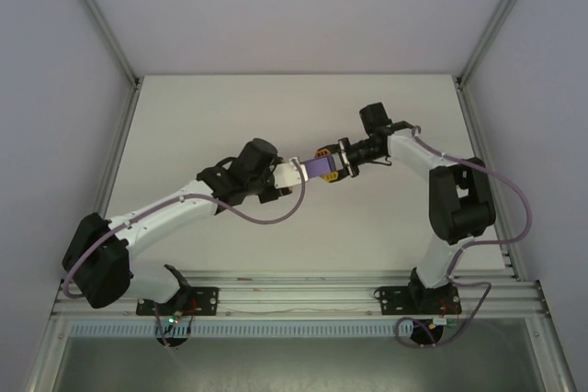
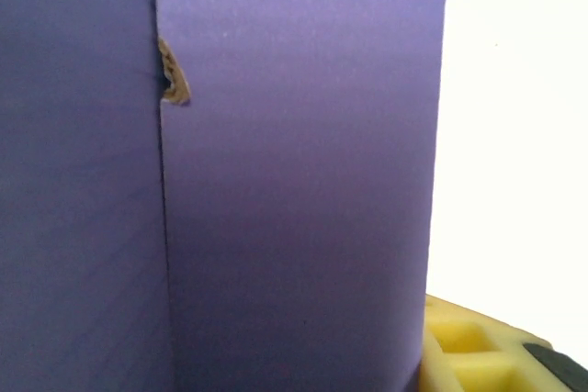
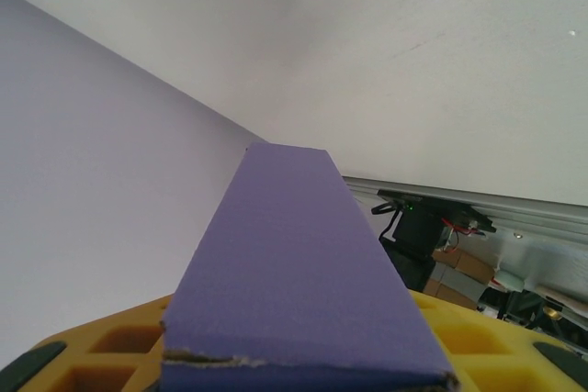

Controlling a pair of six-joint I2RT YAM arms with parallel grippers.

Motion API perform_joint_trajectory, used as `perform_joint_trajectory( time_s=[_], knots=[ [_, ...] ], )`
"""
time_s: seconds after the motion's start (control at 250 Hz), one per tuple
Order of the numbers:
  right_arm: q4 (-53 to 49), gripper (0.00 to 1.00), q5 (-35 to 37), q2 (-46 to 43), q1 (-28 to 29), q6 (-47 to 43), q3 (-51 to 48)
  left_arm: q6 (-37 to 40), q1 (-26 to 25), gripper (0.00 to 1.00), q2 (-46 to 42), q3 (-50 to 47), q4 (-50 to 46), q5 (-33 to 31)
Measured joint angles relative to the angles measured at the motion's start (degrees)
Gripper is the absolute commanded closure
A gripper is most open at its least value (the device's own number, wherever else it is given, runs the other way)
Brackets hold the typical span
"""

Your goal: Assemble paper box

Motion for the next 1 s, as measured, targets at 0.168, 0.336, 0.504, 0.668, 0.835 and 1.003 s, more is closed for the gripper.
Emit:
perform_joint_trajectory(
  time_s=[0.168, 0.336, 0.504, 0.668, 0.835, 1.003],
  knots=[
    [-0.5, 0.31, 0.13, -0.35, 0.26, -1.81, 0.0, 0.33, 0.07, 0.69, 0.92, 2.21, -2.01, 0.09],
    [-0.68, 0.0, 4.87, -3.76, -0.57, -4.46, -0.02, 0.35, 0.17, 0.67, 1.22, 2.89, -3.41, 0.24],
    [-10.43, 0.0, 21.29, -7.15, -6.29, -17.31, 6.47, 0.55, 0.87, 0.68, 1.33, 2.89, -7.76, 1.86],
    [-13.62, 0.0, 48.3, -14.16, -8.17, -34.53, 10.56, 0.55, 4.46, 0.67, 4.92, 3.93, -13.09, 5.73],
    [-4.09, 0.0, 56.94, -31.36, -7.98, -53.33, -0.66, 0.57, 7.54, 0.67, 10.97, 6.69, -17.03, 8.35],
    [3.61, 0.01, 40.35, -41.7, -6.23, -77.07, -14.69, 1.73, 7.54, 0.68, 17.29, 12.09, -20.09, 11.21]
  ],
)
